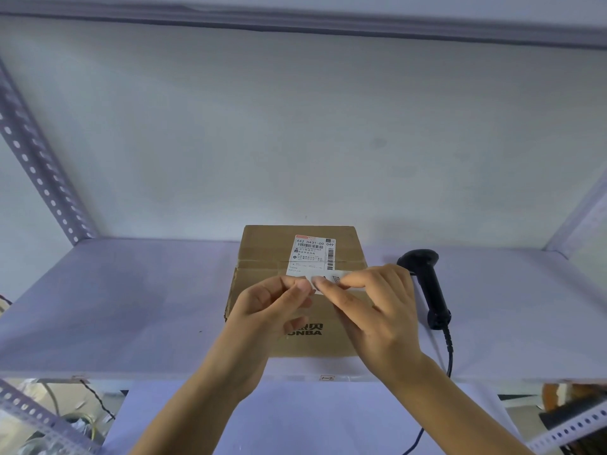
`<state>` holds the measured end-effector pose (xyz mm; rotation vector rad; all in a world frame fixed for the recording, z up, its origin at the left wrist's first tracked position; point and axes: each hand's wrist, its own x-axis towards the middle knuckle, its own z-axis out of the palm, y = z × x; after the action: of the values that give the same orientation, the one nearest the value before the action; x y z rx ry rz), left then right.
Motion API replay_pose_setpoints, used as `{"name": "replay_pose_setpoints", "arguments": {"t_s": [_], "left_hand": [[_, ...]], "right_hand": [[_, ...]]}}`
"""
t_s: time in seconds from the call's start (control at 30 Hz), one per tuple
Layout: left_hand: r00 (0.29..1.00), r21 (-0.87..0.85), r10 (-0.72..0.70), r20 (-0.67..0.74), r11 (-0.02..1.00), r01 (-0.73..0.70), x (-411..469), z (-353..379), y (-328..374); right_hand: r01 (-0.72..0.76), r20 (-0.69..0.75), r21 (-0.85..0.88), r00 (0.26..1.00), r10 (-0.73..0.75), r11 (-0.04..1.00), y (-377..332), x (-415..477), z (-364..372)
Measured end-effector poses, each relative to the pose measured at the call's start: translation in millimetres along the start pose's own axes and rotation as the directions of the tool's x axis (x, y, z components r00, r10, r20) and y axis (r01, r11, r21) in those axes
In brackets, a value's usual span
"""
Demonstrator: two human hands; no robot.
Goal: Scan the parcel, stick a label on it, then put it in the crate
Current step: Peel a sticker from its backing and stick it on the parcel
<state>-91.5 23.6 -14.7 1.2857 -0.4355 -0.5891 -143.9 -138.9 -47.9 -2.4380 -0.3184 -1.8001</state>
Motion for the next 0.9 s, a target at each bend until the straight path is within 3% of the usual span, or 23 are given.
{"name": "replay_pose_setpoints", "arguments": {"t_s": [0.57,0.9], "left_hand": [[1.000,0.015,0.029,0.011,0.999,-0.030,0.9,3.0,-5.4],[0.999,-0.088,-0.023,-0.029,0.996,0.021,-3.3,2.8,-2.4]], "right_hand": [[-0.040,0.011,0.016,0.999,0.040,0.999,-2.5,-0.1,1.6],[-0.064,0.022,0.014,0.998,0.063,0.998,-3.2,-2.8,1.1]]}}
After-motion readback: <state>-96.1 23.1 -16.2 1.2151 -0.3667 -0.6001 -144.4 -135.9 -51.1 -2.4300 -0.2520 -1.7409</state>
